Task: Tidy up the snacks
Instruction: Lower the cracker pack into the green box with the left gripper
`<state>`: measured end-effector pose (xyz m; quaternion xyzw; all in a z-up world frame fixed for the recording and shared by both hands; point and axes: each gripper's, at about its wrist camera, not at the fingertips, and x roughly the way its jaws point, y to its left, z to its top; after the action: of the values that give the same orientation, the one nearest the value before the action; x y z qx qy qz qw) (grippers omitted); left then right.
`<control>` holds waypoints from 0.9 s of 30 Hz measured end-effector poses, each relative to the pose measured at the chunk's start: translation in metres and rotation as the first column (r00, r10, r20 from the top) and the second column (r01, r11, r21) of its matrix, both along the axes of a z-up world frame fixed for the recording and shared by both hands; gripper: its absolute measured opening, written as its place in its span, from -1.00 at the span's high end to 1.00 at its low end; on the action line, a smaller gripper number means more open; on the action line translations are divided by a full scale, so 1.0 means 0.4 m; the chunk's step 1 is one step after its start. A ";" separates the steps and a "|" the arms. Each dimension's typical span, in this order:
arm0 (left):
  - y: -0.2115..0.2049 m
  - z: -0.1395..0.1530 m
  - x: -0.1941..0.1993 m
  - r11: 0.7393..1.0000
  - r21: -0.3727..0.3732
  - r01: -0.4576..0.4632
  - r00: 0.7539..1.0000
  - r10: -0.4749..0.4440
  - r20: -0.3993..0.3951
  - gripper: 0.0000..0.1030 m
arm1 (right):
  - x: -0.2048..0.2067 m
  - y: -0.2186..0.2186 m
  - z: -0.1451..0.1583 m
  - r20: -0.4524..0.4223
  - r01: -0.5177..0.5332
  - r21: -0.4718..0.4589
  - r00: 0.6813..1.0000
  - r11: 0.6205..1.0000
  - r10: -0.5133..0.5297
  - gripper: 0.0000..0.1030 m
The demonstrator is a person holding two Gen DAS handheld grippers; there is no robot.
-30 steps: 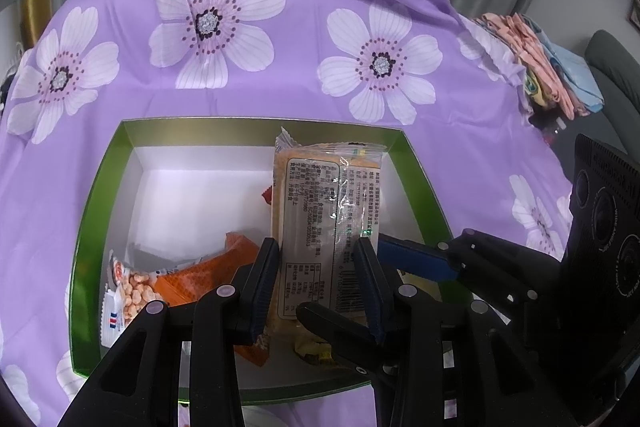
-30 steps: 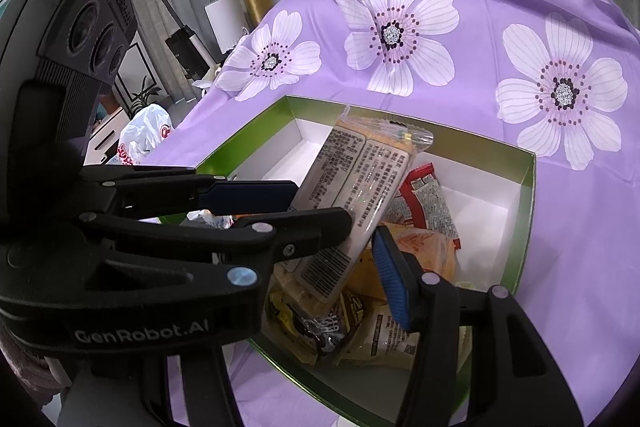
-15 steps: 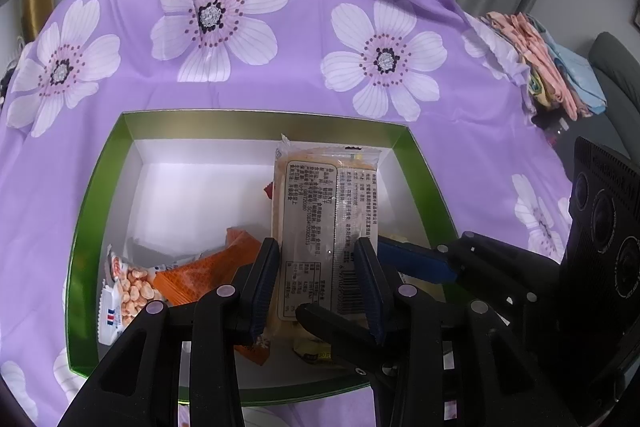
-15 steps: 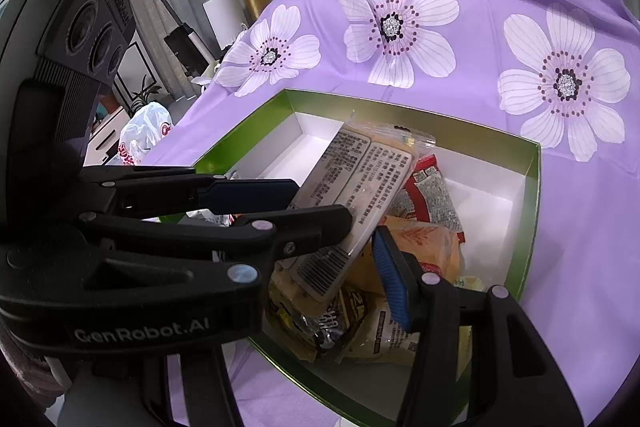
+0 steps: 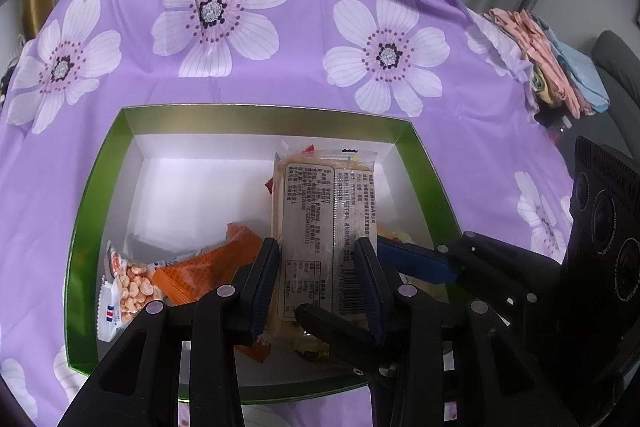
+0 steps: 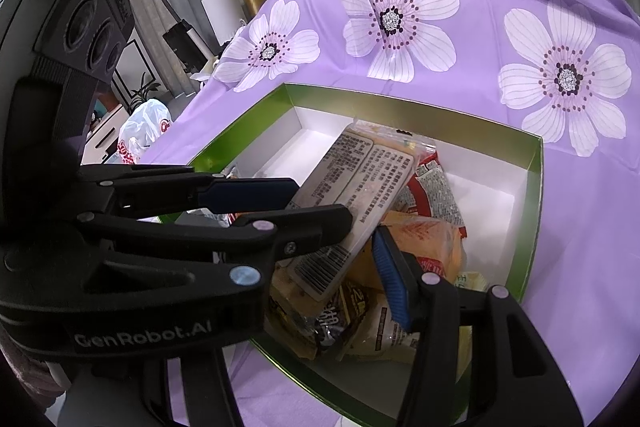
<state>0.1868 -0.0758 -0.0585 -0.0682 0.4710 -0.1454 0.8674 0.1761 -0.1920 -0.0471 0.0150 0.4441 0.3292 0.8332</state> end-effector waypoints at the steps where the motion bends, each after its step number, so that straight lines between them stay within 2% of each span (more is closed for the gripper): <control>1: -0.001 0.000 0.001 1.000 0.001 0.000 1.000 0.000 -0.001 0.24 | 0.000 0.000 0.000 -0.001 -0.001 -0.001 1.000 1.000 0.001 -0.09; 27: -0.004 -0.006 0.006 1.000 0.028 -0.007 1.000 0.007 -0.027 0.24 | 0.002 0.003 -0.002 -0.019 -0.006 -0.012 1.000 1.000 0.006 -0.12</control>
<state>0.1893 -0.0772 -0.0608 -0.0597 0.4845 -0.1347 0.8623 0.1770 -0.1906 -0.0481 0.0119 0.4540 0.3290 0.8279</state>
